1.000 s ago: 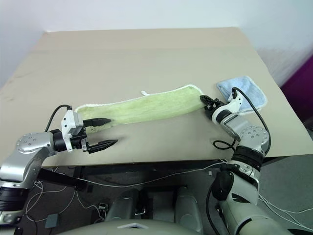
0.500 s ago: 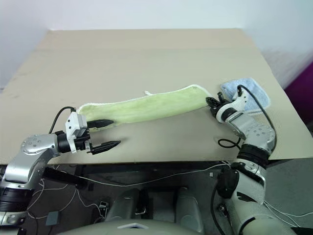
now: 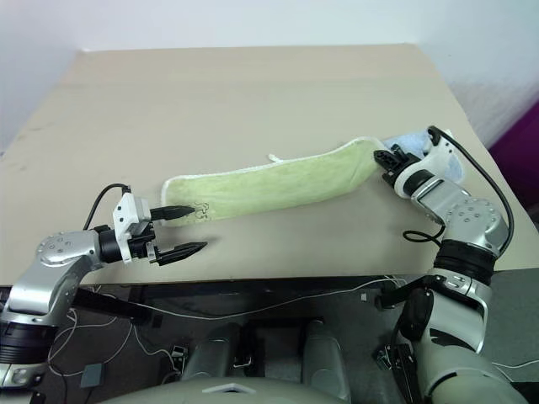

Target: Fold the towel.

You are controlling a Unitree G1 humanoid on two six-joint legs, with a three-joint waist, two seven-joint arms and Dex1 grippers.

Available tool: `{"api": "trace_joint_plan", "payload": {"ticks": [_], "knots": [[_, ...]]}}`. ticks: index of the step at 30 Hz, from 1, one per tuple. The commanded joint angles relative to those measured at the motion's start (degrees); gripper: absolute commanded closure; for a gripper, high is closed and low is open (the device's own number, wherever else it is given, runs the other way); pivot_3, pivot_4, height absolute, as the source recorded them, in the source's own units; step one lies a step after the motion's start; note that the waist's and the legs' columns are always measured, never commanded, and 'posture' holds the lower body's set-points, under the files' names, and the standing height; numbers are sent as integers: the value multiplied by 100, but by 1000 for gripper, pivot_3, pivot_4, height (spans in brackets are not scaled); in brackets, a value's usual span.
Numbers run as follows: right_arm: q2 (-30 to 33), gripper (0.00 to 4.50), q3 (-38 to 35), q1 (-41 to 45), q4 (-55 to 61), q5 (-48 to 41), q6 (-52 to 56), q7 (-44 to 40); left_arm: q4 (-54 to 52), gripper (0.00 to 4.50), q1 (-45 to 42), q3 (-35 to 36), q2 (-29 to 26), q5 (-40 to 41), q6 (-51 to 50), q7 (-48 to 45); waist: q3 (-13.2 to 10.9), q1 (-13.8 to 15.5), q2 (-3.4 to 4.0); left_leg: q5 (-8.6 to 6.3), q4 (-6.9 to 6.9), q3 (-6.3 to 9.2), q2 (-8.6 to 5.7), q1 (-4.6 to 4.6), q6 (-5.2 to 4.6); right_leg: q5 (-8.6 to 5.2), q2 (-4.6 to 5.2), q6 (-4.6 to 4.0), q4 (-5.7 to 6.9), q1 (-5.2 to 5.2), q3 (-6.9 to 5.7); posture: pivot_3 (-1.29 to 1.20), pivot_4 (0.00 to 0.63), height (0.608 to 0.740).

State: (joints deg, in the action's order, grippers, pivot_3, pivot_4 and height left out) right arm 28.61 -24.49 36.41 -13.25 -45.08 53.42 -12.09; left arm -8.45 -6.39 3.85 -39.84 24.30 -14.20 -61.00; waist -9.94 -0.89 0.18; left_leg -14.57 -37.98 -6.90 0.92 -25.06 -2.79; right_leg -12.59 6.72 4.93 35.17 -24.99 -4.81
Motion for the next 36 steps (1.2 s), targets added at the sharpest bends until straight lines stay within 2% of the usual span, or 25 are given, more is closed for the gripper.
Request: {"api": "trace_joint_plan", "payload": {"ticks": [1,7,11,16,27,30,36], "knots": [[234,4493,711,-63,869,402,-310,-594,-87,0,7,58,0,11,101,10,0,-4,0,0,-3,0,0,-5,0,1,-2,1,1,-4,0,0,150,740],[576,4493,2610,-369,1727,1682,-1020,-1520,-108,0,0,-4,53,8,91,49,0,-2,-1,1,-8,1,0,-20,0,1,-9,1,4,-18,-2,0,150,740],[341,4493,3405,-455,1666,2359,-1399,-1656,-120,0,5,-22,96,1,91,67,-1,7,-3,1,-13,1,0,-23,1,0,-9,1,4,-19,-4,0,150,740],[10,4493,3700,-513,1500,2719,-1564,-1763,-180,0,84,8,123,5,97,109,-1,10,-4,3,-15,2,0,-26,5,1,-13,2,6,-21,-6,0,150,740],[-252,4493,3695,-607,1680,2942,-1485,-1984,-342,0,250,-28,204,29,83,263,-1,5,-4,14,-16,3,1,-26,23,1,-14,2,6,-20,-8,0,150,740],[-315,3844,3665,-693,1724,2854,-1364,-2058,-411,0,278,-69,273,54,55,316,-1,7,-4,14,-16,3,1,-26,23,1,-14,2,6,-20,-8,0,150,740],[-115,1911,3350,-813,2100,2727,-1382,-2327,-654,0,490,43,465,264,-117,484,0,15,-5,12,-17,4,0,-26,21,1,-13,3,7,-19,-8,0,150,740]]}}
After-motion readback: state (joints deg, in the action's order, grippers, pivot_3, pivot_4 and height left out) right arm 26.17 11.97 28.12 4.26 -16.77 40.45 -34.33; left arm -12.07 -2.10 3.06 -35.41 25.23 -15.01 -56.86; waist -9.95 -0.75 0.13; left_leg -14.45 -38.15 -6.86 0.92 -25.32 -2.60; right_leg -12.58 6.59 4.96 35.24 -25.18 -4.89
